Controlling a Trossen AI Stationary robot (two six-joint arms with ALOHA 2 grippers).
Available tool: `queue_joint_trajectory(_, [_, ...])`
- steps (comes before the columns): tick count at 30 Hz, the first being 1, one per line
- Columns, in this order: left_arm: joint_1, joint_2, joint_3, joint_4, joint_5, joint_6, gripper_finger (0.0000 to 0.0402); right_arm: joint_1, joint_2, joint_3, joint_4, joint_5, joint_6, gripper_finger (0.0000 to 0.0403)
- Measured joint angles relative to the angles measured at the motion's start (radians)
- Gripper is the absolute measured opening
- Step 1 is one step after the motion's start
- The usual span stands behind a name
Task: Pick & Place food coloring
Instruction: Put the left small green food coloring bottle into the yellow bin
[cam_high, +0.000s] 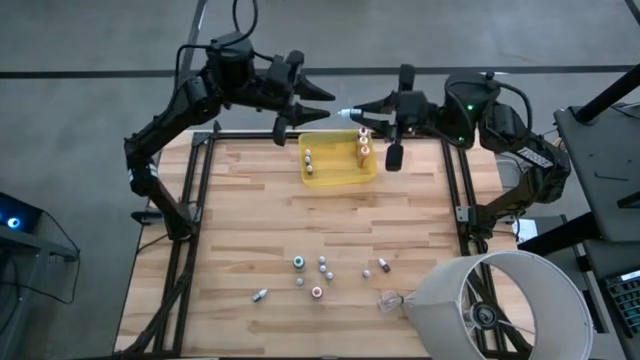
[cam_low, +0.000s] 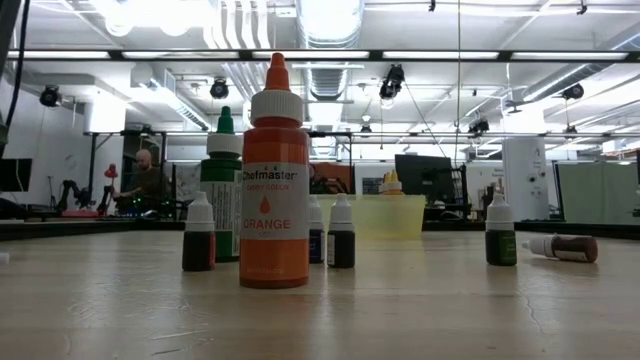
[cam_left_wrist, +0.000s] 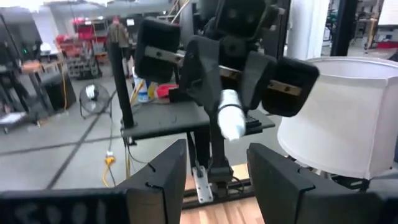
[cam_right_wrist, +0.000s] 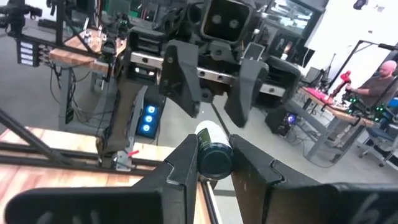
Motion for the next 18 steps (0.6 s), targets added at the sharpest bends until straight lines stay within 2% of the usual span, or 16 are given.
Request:
queue_joint_trajectory(7, [-0.039,-0.004,0.0,0.04,0.006,0.08,0.0142,0.0,0.001,0.014,0.031,0.002,-0.003,0.007])
queue_joint_trajectory(12, [-0.076,-0.005,0.0,0.079,0.005,0.192,0.0142,0.0,0.001,0.018,0.031,0.001,-0.002,0.007])
queue_joint_trajectory(18, [-0.086,-0.005,0.0,0.092,-0.039,0.252,0.0142,0.0,0.002,0.028,0.031,-0.001,0.001,0.007])
